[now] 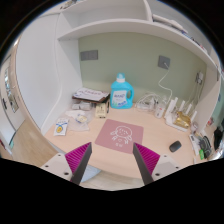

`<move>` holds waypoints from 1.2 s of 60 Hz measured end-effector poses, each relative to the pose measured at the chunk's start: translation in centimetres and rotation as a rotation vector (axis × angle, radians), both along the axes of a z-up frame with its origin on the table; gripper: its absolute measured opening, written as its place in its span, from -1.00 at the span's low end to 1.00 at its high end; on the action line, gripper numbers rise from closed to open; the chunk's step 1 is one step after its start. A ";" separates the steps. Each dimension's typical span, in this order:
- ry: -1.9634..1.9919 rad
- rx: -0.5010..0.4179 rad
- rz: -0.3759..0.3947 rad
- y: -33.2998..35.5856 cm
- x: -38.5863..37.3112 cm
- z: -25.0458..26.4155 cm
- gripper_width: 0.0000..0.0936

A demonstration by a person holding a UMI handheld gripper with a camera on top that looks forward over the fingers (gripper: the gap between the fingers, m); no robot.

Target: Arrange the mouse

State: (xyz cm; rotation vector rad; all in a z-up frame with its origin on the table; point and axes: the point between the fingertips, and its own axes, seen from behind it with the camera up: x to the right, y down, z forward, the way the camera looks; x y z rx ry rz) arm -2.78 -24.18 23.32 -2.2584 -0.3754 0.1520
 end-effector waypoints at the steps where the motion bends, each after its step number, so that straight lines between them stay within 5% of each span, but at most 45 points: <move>1: 0.002 -0.002 -0.006 -0.2 0.3 -0.3 0.82; 27: -0.043 -0.126 -0.253 -0.1 20.6 -16.1 0.81; 45: -0.014 0.023 -0.381 11.5 32.7 -21.5 0.82; 72: 0.094 0.028 -0.414 24.2 34.5 -24.2 0.69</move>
